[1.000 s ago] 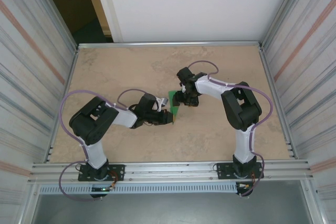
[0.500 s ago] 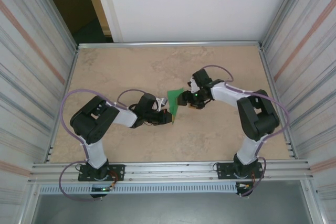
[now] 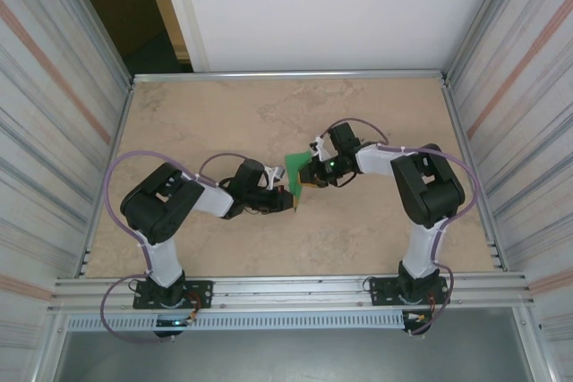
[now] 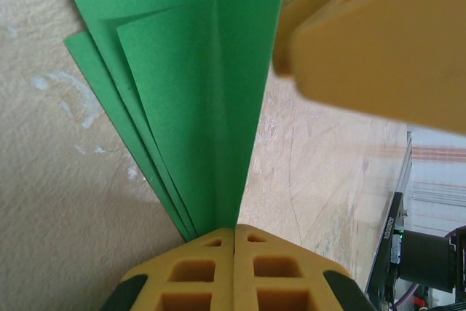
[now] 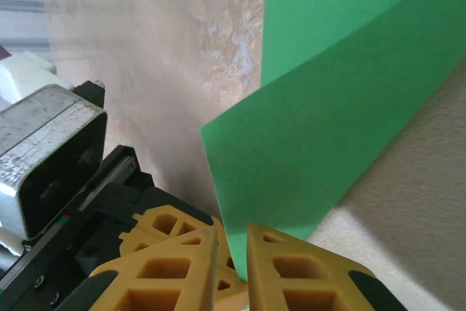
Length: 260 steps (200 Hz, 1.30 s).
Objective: Fold a paper plane with a square sheet of paper (pick it up from the middle)
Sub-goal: Fold the wing for the fifth time at the center of the table.
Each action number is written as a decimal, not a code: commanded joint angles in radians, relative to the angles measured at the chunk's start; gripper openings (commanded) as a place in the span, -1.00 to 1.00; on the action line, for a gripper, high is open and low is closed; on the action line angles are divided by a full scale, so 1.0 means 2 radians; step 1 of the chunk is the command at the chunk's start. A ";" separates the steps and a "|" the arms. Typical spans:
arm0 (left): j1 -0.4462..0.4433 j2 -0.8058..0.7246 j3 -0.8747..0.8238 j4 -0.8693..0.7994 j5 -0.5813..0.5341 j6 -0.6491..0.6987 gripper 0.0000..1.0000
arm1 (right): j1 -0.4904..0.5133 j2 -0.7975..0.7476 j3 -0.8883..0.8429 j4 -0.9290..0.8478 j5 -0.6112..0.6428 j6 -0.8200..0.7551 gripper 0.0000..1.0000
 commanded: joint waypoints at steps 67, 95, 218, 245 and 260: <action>-0.007 0.054 -0.012 -0.056 -0.062 0.010 -0.99 | 0.020 0.056 0.047 -0.018 -0.009 -0.020 -0.65; -0.007 0.055 -0.013 -0.056 -0.062 0.011 -0.98 | 0.026 0.063 0.055 -0.028 -0.004 -0.026 -0.65; -0.007 -0.083 -0.027 -0.102 -0.085 0.009 -0.74 | 0.043 0.094 0.088 -0.121 0.112 -0.029 -0.63; -0.007 -0.142 -0.035 -0.108 -0.099 0.010 -0.73 | 0.046 0.092 0.091 -0.124 0.116 -0.022 -0.63; -0.014 -0.147 -0.029 -0.085 -0.087 0.005 -0.79 | 0.048 0.089 0.093 -0.125 0.116 -0.019 -0.64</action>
